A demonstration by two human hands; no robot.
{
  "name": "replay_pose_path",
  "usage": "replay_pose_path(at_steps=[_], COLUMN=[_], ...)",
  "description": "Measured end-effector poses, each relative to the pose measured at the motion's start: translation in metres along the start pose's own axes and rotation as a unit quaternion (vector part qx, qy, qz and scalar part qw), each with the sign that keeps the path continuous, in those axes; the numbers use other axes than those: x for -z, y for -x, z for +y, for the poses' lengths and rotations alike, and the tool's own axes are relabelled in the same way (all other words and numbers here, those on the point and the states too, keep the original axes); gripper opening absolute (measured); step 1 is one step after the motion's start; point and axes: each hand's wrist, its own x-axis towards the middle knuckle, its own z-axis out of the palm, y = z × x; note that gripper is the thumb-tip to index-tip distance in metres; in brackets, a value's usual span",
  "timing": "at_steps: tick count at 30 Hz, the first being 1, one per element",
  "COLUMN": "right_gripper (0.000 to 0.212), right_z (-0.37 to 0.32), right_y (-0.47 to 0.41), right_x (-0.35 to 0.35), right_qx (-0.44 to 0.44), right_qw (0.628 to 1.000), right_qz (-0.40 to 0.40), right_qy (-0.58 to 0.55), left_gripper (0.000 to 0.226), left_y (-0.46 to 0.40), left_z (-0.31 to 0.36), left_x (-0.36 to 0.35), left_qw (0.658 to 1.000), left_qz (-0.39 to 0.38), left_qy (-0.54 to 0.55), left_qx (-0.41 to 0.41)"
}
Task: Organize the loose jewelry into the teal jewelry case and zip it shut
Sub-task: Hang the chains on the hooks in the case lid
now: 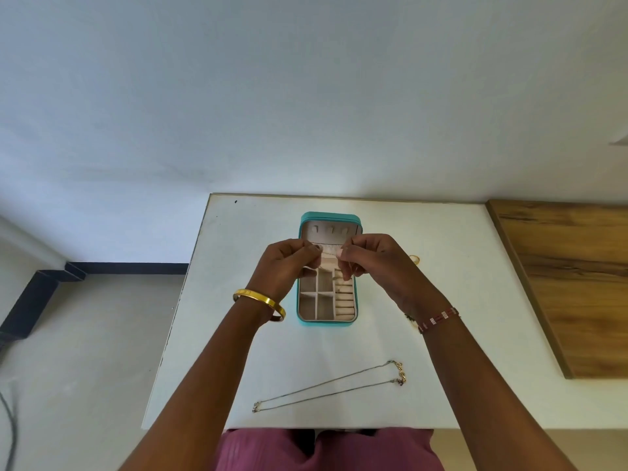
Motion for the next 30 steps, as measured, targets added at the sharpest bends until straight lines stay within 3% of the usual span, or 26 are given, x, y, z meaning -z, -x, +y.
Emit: replay_pose_path(at_steps=[5,10,15,18,22,26,30], right_gripper=[0.027,0.025,0.023,0.024,0.010,0.023,0.008], right_z=[0.008,0.015,0.016,0.016,0.018,0.017,0.010], right_y=[0.000,0.002,0.001,0.000,-0.002,-0.002,-0.001], right_x=[-0.001,-0.004,-0.009,-0.007,-0.002,-0.006,-0.004], right_qx=[0.007,0.026,0.030,0.028,0.014,0.015,0.031], right_qw=[0.997,0.982,0.975,0.966,0.949,0.930,0.954], right_qz=[-0.010,-0.023,-0.028,-0.031,-0.042,-0.050,-0.026], right_qy=[-0.080,-0.185,-0.218,-0.257,-0.313,-0.365,-0.298], left_gripper=[0.029,0.044,0.046,0.042,0.037,0.027,0.024], left_y=[-0.004,-0.001,0.003,0.003,0.001,0.001,0.002], left_z=[-0.001,-0.002,-0.003,-0.005,-0.008,-0.009,-0.013], left_x=[0.000,-0.003,-0.010,-0.009,-0.002,-0.001,0.001], left_qw=[0.977,0.943,0.896,0.910,0.962,0.983,0.992], left_qz=[0.035,0.015,0.006,0.000,-0.018,-0.041,-0.060], left_qy=[0.205,0.320,0.428,0.398,0.264,0.171,0.102], left_qx=[0.048,0.093,0.117,0.111,0.073,0.049,0.029])
